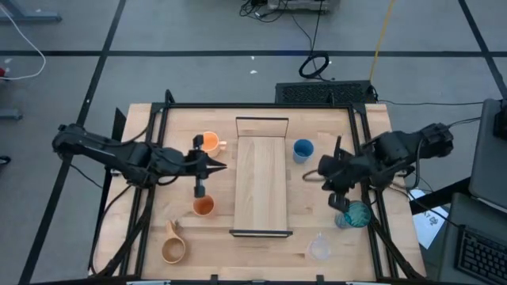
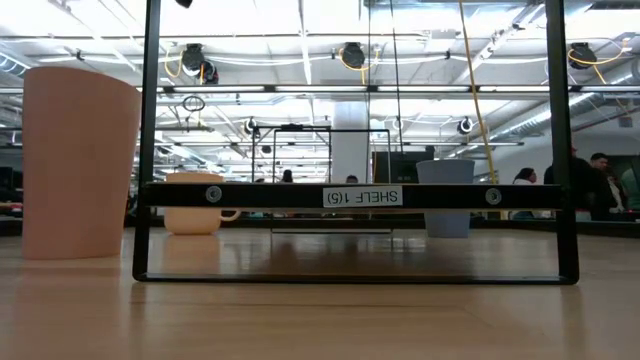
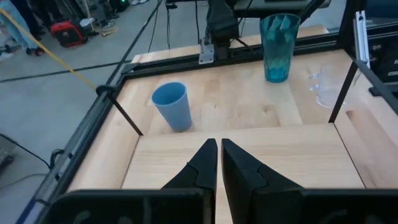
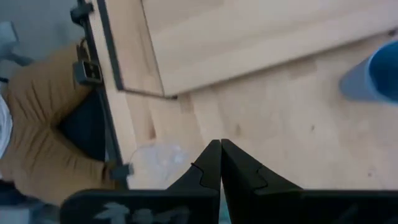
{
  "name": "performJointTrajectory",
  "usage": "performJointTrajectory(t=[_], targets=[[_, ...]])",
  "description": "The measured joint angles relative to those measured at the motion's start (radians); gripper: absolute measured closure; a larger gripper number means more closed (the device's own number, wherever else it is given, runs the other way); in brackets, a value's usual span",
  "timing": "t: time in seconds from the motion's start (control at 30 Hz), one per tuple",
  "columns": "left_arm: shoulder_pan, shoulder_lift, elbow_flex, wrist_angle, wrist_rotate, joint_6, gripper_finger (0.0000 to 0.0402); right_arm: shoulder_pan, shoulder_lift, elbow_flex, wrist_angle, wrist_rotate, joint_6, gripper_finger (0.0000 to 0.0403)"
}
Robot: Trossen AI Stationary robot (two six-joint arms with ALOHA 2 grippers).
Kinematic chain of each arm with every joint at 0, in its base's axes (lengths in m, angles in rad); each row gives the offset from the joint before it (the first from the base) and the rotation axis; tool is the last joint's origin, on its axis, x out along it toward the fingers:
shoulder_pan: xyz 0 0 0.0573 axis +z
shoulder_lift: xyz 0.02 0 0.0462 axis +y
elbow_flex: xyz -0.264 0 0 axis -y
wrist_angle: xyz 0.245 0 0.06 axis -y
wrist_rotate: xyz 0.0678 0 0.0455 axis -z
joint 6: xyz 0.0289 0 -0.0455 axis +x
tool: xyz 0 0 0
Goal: Stack small to large cups/mugs on shelf
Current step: Put the light blue cup on the shelf
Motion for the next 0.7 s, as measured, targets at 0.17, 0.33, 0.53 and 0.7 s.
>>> performJointTrajectory(t=[0.17,0.33,0.53,0.7], targets=[[-0.015,0.000,-0.052,0.018,-0.004,-0.047,0.0376,0.088,0.072,0.060,-0.076,-0.003,0.129,0.0403],[-0.060,0.000,-0.092,0.075,-0.027,-0.053,0.0376,0.173,0.110,0.073,-0.087,-0.017,0.278,0.0403],[-0.108,0.001,-0.102,0.098,-0.056,-0.061,0.0376,0.263,0.149,0.073,-0.087,-0.091,0.463,0.0403],[-0.129,0.012,-0.103,0.099,-0.077,-0.069,0.0376,0.336,0.175,0.073,-0.085,-0.092,0.622,0.0401]])
